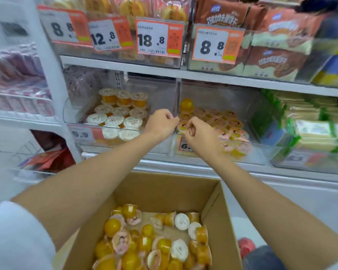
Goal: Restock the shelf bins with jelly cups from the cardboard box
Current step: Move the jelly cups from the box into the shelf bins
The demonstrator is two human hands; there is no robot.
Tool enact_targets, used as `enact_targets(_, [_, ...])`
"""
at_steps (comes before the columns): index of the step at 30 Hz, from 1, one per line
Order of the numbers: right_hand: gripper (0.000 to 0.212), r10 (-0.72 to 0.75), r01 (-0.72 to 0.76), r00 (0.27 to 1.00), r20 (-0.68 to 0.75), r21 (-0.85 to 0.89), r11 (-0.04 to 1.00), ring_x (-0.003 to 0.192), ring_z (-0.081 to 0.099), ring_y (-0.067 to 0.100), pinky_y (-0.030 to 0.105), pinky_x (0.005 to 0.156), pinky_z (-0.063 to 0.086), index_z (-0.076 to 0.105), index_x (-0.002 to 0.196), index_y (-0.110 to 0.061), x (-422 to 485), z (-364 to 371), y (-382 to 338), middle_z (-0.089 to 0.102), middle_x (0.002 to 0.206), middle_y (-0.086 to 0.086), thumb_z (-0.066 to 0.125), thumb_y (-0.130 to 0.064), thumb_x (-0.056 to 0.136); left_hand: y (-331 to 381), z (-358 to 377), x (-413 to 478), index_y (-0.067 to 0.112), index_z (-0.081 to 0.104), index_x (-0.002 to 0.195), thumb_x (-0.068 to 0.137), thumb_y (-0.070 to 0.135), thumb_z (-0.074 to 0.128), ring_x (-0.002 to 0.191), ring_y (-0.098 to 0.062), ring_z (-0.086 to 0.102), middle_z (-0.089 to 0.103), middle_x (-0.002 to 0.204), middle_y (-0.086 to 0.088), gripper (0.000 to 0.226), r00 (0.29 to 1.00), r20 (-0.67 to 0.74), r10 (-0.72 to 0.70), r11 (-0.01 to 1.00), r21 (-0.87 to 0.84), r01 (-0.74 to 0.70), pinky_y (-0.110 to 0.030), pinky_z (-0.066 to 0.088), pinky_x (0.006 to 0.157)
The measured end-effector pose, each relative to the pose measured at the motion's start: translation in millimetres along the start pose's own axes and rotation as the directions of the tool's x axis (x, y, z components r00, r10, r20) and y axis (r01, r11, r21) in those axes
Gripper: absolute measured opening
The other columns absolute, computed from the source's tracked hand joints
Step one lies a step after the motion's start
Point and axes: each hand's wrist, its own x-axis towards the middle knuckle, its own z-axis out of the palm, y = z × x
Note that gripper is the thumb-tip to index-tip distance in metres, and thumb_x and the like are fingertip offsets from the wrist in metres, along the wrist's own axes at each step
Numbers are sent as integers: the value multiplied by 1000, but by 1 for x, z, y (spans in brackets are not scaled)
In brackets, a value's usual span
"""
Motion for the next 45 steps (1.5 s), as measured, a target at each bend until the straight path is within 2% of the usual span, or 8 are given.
enact_targets(7, [3,73,-67,955,287,-31,997,74,56,19,28,59,39,55,90,-16,-120,55,-1,57,91,-2,53,-17,88,-110,17,-100,6,62,71,89,25,58,79,-33,62,60,72,-17,27,883,230,-409,907,208,366,-30,46,69])
enact_targets(11, [22,360,-358,664,655,-143,922,100,58,23,32,81,49,62,107,-14,-182,108,45,57,113,5,51,-10,89,-190,41,-122,6,66,76,93,27,57,68,-24,60,66,74,-9,29,728,349,-590,804,339,489,-27,49,68])
enact_targets(17, [34,583,-510,409,702,-354,784,115,57,30,31,92,47,58,123,-8,-242,165,114,60,125,13,49,-7,90,-259,130,-128,10,70,110,91,18,58,109,-27,62,67,113,-9,24,659,453,-601,790,461,404,-29,47,89])
enact_targets(22, [35,617,-436,523,588,-437,787,118,52,27,34,103,41,56,122,-16,-265,213,135,57,126,10,51,-13,88,-278,220,-122,14,57,130,90,35,62,120,-25,56,60,130,-8,45,705,513,-489,854,445,268,-30,45,97])
enact_targets(26, [66,707,-581,489,511,-413,701,139,33,30,34,113,30,25,146,-8,-279,232,141,26,152,18,59,-19,90,-289,252,-121,18,58,124,90,44,59,117,-26,55,53,128,-7,43,755,455,-473,775,622,111,-33,46,89])
enact_targets(33, [48,807,-725,461,369,-368,582,120,48,34,39,99,39,49,122,-4,-268,246,149,47,128,18,63,-35,88,-319,241,-128,19,68,111,84,14,65,109,-25,61,61,120,-4,27,801,240,-548,797,442,412,-31,49,93])
enact_targets(41, [45,804,-915,251,539,-138,378,103,59,25,28,79,47,44,119,-15,-261,247,149,59,116,5,67,-13,81,-344,212,-120,16,67,93,85,15,69,99,-22,64,70,101,-4,8,755,217,-619,755,428,496,-24,47,77])
enact_targets(45, [45,686,-802,251,683,-250,543,107,55,22,29,89,48,51,127,-13,-259,248,144,53,117,2,64,-6,84,-341,214,-122,14,67,99,87,13,64,102,-29,63,69,105,-8,12,760,272,-590,733,575,363,-35,54,84])
